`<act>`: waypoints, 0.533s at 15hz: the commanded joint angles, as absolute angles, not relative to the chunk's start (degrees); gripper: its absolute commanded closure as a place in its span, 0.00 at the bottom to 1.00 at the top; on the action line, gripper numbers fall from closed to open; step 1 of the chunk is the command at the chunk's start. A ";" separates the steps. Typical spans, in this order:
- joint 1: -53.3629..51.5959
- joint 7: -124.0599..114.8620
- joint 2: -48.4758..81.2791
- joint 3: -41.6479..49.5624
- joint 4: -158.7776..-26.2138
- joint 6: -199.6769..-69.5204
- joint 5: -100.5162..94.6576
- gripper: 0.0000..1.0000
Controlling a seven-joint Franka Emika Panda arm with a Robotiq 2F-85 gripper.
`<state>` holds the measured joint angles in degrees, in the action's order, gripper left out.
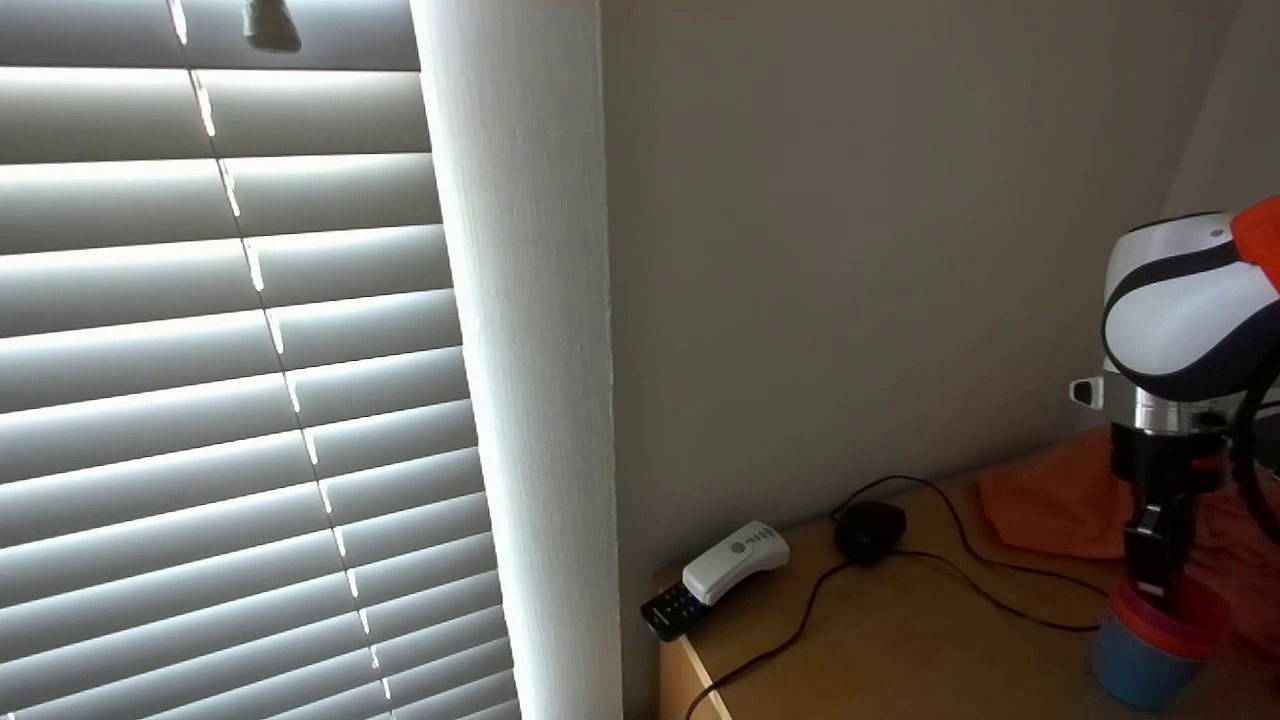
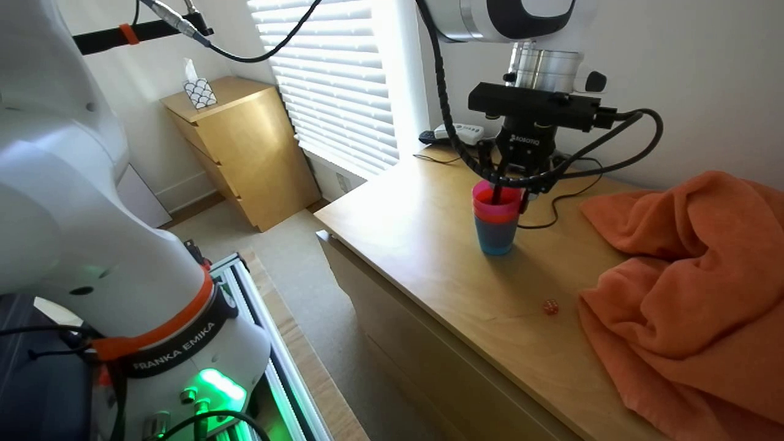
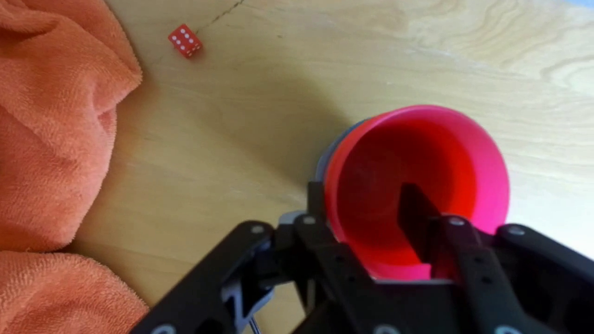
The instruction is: Pile up the plastic cups
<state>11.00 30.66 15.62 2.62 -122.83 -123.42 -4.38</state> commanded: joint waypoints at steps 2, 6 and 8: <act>10.55 31.02 14.29 2.39 -122.89 -121.60 -3.32 0.16; 10.11 29.24 11.26 2.88 -124.00 -121.12 -4.32 0.00; 9.82 27.69 9.05 3.21 -124.70 -120.24 -4.91 0.00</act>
<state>10.67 29.95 13.09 2.38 -122.88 -122.54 -4.41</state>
